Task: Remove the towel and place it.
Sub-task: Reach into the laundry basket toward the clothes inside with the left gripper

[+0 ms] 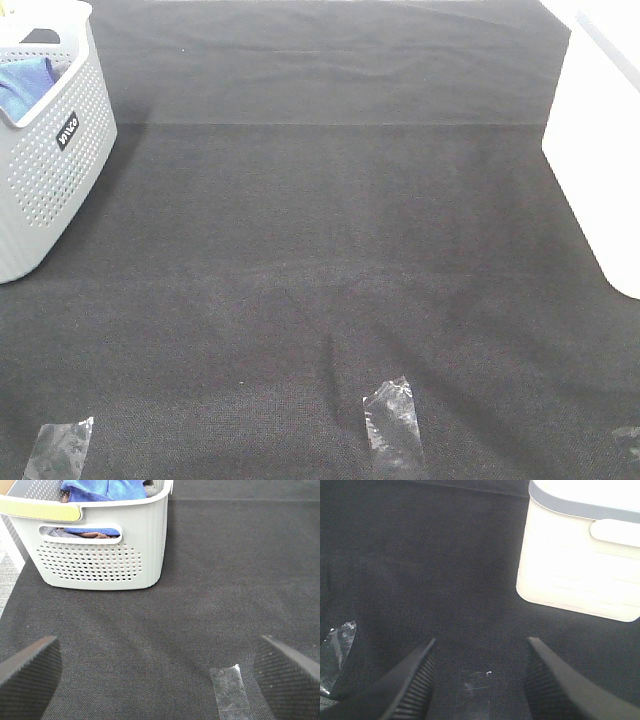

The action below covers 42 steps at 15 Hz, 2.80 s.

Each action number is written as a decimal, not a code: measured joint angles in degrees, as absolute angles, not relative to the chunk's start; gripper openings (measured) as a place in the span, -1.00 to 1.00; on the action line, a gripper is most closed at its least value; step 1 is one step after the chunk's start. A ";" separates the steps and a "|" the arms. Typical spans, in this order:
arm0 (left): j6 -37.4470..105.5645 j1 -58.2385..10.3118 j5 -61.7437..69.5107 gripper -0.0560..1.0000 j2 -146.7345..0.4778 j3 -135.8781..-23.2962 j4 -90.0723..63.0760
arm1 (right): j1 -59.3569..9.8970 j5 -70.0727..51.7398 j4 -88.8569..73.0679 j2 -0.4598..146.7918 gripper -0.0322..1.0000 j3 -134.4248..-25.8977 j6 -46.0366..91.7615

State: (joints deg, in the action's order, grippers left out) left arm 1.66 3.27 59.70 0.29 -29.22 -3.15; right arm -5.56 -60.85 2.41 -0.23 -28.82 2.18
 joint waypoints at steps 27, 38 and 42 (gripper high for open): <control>1.66 3.27 59.70 0.98 0.29 -29.22 -3.15 | -5.56 -60.85 2.41 -0.23 0.12 -28.82 2.18; 1.66 3.27 59.70 0.98 0.29 -29.22 -3.15 | -5.56 -60.85 2.41 -0.23 0.12 -28.82 2.18; 1.66 3.27 59.70 0.98 0.29 -29.22 -3.15 | -5.56 -60.85 2.41 -0.23 0.12 -28.82 2.18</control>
State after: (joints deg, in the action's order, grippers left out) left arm 1.66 3.27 59.70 0.29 -29.22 -3.15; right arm -5.56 -60.85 2.41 -0.23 -28.82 2.18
